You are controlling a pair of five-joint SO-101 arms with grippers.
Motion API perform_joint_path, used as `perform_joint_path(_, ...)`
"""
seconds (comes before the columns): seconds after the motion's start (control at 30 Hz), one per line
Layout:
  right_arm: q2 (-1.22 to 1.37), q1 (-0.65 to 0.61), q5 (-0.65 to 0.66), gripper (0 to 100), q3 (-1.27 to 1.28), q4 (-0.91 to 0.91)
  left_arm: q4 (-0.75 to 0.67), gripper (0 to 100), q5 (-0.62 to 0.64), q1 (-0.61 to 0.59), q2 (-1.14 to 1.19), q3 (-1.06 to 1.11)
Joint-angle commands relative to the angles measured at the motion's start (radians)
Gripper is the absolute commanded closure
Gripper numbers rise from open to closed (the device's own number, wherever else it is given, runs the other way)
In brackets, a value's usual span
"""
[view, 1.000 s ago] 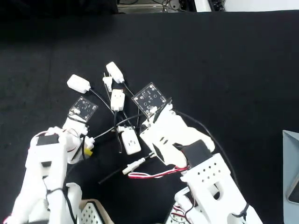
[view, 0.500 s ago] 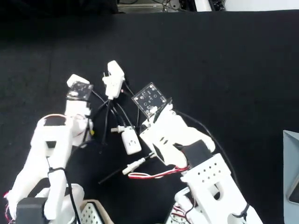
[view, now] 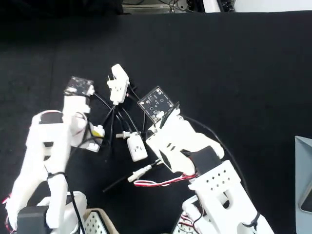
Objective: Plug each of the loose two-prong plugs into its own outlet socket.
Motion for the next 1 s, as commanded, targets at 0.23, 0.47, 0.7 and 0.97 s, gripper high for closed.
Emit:
perform_joint_path(0.23,0.102,-0.221,0.009,98.6,-0.122,0.032,0.103,70,0.014,-0.315,-0.272,-0.015)
perform_joint_path(0.47,0.406,-0.328,0.115,98.6,-0.32,0.015,-0.071,70,0.206,-0.45,-0.419,0.254)
perform_joint_path(0.7,0.605,-0.379,0.123,98.6,-0.372,-0.147,-0.213,70,0.319,-0.538,-0.427,0.357)
perform_joint_path(0.97,0.684,-0.385,0.112,98.6,-0.371,-0.324,-0.255,70,0.325,-0.553,-0.427,0.404)
